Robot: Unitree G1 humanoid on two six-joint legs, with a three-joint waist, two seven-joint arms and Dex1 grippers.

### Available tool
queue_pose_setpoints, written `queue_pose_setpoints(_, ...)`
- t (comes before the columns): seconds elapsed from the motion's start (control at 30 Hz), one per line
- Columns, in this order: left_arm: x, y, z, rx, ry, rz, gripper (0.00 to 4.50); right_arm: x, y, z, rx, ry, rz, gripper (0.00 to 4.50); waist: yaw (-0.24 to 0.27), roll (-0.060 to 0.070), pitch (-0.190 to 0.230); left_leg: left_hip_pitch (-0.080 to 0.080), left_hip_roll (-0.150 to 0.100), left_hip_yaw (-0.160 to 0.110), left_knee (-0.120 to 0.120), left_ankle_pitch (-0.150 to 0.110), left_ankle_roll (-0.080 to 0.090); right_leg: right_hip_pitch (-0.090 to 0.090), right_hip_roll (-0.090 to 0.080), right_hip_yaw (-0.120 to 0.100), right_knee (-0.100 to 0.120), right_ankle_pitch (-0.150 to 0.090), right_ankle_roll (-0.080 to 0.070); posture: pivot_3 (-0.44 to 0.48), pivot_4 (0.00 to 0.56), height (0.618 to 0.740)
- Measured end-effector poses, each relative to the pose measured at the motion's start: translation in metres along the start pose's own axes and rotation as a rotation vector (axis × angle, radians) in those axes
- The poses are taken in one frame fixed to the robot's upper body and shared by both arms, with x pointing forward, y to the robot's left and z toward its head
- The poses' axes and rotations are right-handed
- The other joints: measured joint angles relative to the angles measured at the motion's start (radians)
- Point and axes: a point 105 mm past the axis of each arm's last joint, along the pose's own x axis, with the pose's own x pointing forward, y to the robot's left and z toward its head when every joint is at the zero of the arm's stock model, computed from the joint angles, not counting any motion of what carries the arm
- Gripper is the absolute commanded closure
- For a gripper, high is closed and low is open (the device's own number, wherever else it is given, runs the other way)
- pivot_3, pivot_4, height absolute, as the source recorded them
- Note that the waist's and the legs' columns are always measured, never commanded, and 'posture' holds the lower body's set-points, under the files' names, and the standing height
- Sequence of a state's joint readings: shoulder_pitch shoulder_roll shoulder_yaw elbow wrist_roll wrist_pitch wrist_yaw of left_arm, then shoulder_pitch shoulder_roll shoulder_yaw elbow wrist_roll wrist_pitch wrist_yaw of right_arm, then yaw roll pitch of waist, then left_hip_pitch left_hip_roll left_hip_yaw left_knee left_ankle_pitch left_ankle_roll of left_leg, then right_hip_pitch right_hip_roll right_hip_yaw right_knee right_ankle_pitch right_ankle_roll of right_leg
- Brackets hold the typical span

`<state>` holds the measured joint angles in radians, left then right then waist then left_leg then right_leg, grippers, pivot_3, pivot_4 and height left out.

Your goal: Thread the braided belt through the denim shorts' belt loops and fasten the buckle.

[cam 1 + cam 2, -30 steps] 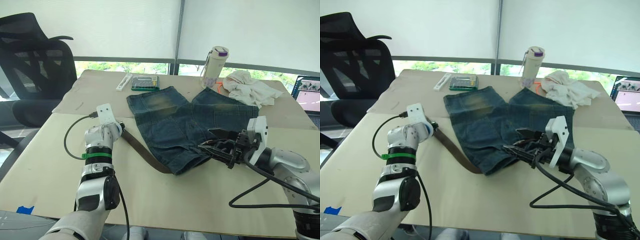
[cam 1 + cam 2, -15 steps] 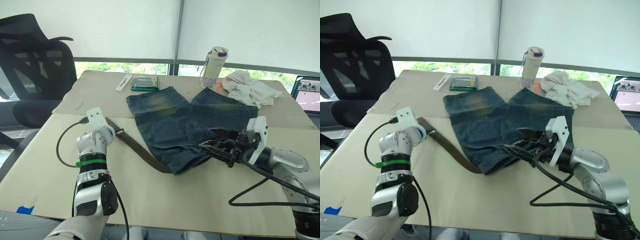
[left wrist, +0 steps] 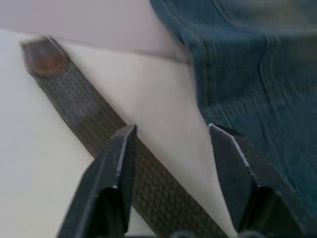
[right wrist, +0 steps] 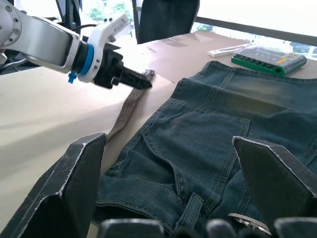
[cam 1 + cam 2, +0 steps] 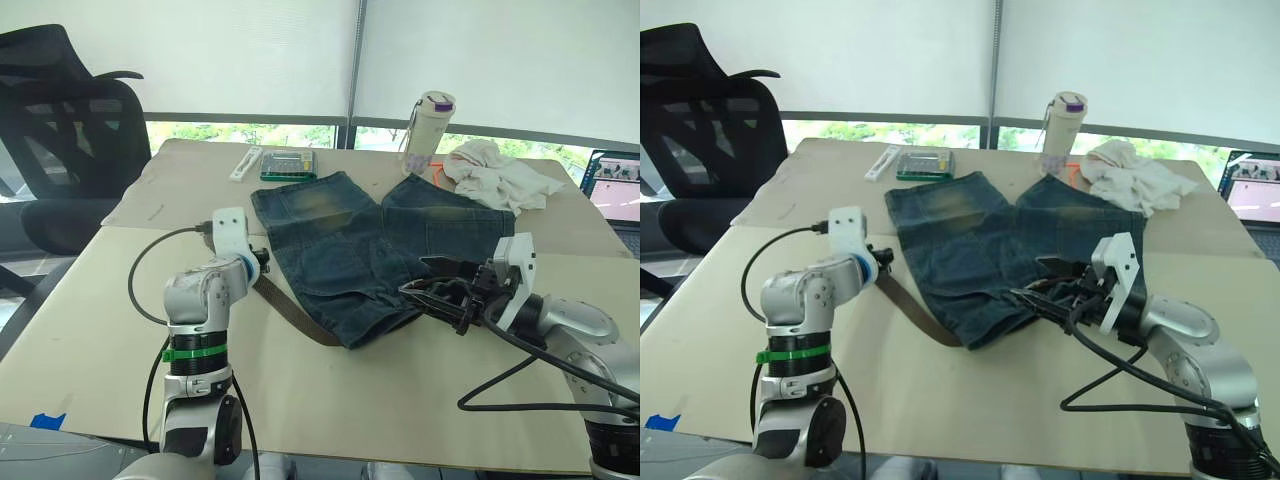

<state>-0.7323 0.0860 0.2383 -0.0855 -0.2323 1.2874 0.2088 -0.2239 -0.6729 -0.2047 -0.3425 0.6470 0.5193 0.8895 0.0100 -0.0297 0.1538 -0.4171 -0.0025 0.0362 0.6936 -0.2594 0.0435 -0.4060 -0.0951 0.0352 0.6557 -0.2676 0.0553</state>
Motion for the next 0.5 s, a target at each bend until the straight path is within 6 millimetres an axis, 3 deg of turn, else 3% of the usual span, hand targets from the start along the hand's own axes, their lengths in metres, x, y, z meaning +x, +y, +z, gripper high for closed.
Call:
queue_pose_setpoints(0.07, -0.002, 0.002, -0.003, -0.035, -0.003, 0.045, 0.02, 0.000, 0.000, 0.000, 0.000, 0.000, 0.001, 0.00, 0.000, 0.000, 0.000, 0.000, 0.000, 0.000, 0.000, 0.000, 0.000, 0.000, 0.000, 0.000, 0.000, 0.000, 0.000, 0.000, 0.150, 0.740)
queue_pose_setpoints(0.27, 0.003, 0.018, -0.028, -0.067, 0.072, 0.205, 0.02, 0.000, 0.000, 0.000, -0.001, 0.000, -0.002, 0.00, 0.003, 0.000, 0.000, 0.000, 0.000, 0.000, 0.000, 0.000, 0.000, 0.000, -0.001, 0.000, -0.001, 0.000, 0.000, 0.000, 0.150, 0.740)
queue_pose_setpoints(0.5, 0.013, 0.022, -0.016, 0.038, 0.114, 0.305, 0.02, 0.000, -0.001, -0.001, -0.005, 0.004, -0.008, 0.00, 0.004, 0.000, 0.000, 0.001, -0.001, 0.000, 0.000, 0.000, 0.000, 0.001, 0.000, 0.000, -0.001, 0.000, 0.000, 0.000, 0.150, 0.740)
